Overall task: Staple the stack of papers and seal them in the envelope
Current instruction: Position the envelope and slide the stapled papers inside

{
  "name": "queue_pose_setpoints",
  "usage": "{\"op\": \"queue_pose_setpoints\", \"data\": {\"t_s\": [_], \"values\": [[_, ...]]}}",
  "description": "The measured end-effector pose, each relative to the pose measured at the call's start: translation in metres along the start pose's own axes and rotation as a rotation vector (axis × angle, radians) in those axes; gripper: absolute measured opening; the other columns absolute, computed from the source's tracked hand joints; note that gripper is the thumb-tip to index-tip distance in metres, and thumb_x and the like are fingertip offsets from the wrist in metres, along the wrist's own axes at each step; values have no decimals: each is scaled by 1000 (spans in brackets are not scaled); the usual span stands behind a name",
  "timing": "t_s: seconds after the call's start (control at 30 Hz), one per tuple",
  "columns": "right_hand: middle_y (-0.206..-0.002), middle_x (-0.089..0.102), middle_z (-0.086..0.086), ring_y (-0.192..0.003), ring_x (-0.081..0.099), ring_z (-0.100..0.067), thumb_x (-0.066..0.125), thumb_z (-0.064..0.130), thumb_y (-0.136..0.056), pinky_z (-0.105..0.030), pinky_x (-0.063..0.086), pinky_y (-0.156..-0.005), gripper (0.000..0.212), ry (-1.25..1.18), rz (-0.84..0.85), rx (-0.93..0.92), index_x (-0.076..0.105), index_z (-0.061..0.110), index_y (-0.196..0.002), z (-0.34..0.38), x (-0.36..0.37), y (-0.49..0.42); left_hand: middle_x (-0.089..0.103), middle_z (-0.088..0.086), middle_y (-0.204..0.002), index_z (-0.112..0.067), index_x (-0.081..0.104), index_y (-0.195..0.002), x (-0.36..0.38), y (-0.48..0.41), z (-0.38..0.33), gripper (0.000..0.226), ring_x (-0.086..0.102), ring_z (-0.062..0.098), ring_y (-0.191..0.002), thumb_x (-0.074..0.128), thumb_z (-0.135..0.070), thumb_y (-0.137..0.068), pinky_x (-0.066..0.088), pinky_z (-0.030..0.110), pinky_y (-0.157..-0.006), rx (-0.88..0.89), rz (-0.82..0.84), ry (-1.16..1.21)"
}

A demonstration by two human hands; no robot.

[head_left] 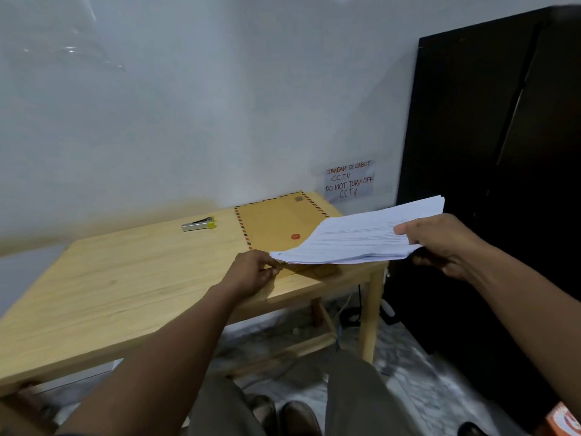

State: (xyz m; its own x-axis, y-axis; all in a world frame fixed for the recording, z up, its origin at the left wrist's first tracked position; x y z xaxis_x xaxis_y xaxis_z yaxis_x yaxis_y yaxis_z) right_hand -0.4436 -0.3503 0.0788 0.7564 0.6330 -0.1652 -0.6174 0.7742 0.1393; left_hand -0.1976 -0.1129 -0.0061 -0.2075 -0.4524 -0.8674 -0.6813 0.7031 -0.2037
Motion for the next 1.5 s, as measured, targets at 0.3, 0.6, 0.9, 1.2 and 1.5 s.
{"op": "queue_pose_setpoints", "data": {"t_s": [0.3, 0.6, 0.9, 1.2, 1.5], "values": [[-107, 74, -25, -101, 71, -34, 85, 6, -37, -44, 54, -94, 69, -15, 206, 141, 72, -8, -104, -29, -50, 15, 74, 6, -113, -20, 70, -128, -10, -2, 3, 36, 64, 26, -101, 66, -25, -93, 52, 36, -86, 15, 22, -175], [-88, 75, -19, -67, 70, -21, 73, -8, -68, -22, 58, -46, 39, -68, 218, 151, 69, -10, -107, -19, -31, 12, 66, 5, -134, -14, 64, -134, -15, 3, -4, 46, 60, 26, -118, 72, -20, -89, 48, 34, -98, 37, -36, -163], [-91, 69, -15, -77, 67, -26, 61, -9, -85, -28, 54, -46, 17, -125, -44, 54, 66, -6, -101, -22, -1, 4, 62, 5, -140, -12, 62, -136, -11, 4, -6, 49, 59, 28, -122, 73, -19, -89, 51, 37, -101, 100, -29, -186], [-102, 70, -18, -79, 68, -26, 63, -5, -88, -27, 54, -40, 26, -311, -91, 82, 64, -4, -114, -30, 28, -7, 56, 4, -146, -14, 56, -142, -9, 6, 4, 53, 51, 27, -131, 65, -8, -90, 46, 36, -104, 137, -14, -242], [-109, 68, -21, -78, 68, -26, 63, -6, -88, -28, 56, -41, 31, -391, -153, 91, 60, -5, -118, -34, 25, -9, 59, 6, -142, -12, 60, -138, -8, 5, 6, 52, 56, 27, -125, 63, -25, -88, 47, 36, -102, 153, 9, -203]]}}
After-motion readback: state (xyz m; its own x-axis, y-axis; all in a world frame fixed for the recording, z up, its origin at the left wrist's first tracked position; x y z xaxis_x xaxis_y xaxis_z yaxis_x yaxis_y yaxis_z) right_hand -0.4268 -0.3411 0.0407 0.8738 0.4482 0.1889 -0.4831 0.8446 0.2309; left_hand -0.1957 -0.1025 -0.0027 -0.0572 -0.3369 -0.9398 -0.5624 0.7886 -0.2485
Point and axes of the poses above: each hand's wrist, its own y-axis away from the middle knuckle, its own x-axis out of the palm, z = x × y, the point moved 3 cm from there along -y, towards the middle knuckle
